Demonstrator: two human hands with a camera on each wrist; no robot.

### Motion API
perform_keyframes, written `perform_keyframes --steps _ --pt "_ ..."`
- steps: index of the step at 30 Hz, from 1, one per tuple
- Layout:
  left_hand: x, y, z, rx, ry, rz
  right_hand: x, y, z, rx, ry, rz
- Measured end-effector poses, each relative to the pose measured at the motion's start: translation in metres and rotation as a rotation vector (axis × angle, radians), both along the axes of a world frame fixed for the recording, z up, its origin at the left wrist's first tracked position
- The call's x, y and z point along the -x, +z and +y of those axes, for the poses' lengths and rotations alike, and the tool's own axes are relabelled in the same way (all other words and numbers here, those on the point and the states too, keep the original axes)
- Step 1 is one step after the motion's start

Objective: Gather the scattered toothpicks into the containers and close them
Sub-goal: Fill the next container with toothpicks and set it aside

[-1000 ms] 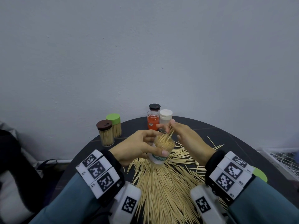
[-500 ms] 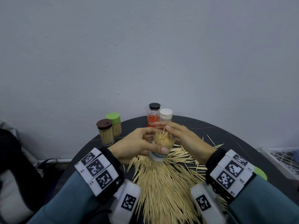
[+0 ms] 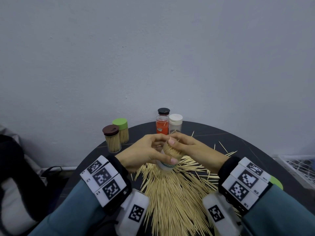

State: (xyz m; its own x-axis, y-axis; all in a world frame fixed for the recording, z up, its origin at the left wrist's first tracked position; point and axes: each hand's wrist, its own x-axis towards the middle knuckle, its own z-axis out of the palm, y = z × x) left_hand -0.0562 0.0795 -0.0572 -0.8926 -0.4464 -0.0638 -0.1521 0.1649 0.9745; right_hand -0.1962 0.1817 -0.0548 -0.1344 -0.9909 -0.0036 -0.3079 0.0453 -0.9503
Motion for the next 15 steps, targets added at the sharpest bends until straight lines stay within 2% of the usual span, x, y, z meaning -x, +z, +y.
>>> perform_keyframes --steps 5,11,15 --pt "-0.001 0.0 -0.003 0.012 0.001 -0.008 0.009 0.003 -0.001 -0.035 -0.057 0.061" --pt "0.0 0.0 0.0 0.017 -0.023 -0.012 0.006 0.004 0.001 -0.085 -0.002 0.075" --pt "-0.002 0.002 -0.005 0.005 0.0 -0.013 0.01 0.013 0.003 -0.062 -0.083 0.07"
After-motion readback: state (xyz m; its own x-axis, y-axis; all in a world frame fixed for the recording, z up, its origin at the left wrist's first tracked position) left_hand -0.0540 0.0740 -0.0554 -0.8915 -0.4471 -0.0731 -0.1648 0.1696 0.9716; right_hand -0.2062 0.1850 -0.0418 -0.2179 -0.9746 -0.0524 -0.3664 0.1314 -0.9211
